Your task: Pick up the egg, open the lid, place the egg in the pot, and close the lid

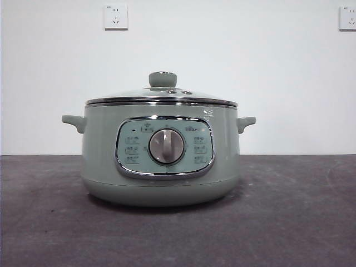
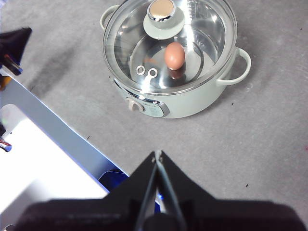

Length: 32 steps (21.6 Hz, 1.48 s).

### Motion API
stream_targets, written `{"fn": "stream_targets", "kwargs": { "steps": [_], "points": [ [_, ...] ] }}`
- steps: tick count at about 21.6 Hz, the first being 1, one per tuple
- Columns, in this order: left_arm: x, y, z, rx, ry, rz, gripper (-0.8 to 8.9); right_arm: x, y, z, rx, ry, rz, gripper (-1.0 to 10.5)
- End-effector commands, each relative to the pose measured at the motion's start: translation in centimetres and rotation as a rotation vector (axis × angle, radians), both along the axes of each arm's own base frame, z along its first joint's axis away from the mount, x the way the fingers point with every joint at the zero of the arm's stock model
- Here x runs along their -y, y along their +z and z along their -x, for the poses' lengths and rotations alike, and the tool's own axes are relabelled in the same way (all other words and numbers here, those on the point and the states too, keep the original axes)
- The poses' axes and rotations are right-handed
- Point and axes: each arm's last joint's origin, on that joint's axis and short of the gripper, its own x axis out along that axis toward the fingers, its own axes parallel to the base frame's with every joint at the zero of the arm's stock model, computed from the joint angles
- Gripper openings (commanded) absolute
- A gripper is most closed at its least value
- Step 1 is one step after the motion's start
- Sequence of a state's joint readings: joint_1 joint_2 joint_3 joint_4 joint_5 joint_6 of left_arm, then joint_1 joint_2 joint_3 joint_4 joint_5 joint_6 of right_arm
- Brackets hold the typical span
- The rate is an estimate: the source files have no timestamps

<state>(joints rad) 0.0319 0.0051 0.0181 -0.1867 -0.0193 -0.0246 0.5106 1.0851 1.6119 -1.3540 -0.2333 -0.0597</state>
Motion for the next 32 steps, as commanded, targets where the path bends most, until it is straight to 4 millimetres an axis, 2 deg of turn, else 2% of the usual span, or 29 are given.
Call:
{"fn": "stream_targets", "kwargs": {
  "steps": [1, 18, 21, 24, 26, 30, 32],
  "points": [
    [0.0, -0.5, -0.1, -0.01, -0.01, 0.065, -0.03, 0.1, -0.1, 0.2, -0.013, -0.004, 0.003, 0.0],
    [0.0, -0.5, -0.1, -0.007, -0.007, 0.064, -0.04, 0.2, 0.0, 0.3, -0.006, 0.0, 0.005, 0.0],
    [0.0, -0.5, -0.1, -0.007, -0.008, 0.064, -0.03, 1.2, 0.9, 0.0, 0.15, -0.021, -0.02, 0.0],
    [0.0, -0.5, -0.1, -0.006, -0.008, 0.064, -0.03, 2.5, 1.7, 0.4, 0.34, -0.071, -0.206, 0.0],
    [0.0, -0.5, -0.1, -0.007, -0.008, 0.064, -0.04, 3.3, 0.2, 0.8, 0.434, -0.109, -0.246, 0.0],
    [0.0, -0.5, -0.1, -0.006, -0.008, 0.064, -0.03, 4.5, -5.6, 1.3, 0.65, -0.19, -0.293, 0.0],
    [0.0, -0.5, -0.1, -0.006, -0.008, 0.064, -0.03, 4.8, -7.8, 1.5, 0.699, -0.215, -0.299, 0.0]
  ]
}}
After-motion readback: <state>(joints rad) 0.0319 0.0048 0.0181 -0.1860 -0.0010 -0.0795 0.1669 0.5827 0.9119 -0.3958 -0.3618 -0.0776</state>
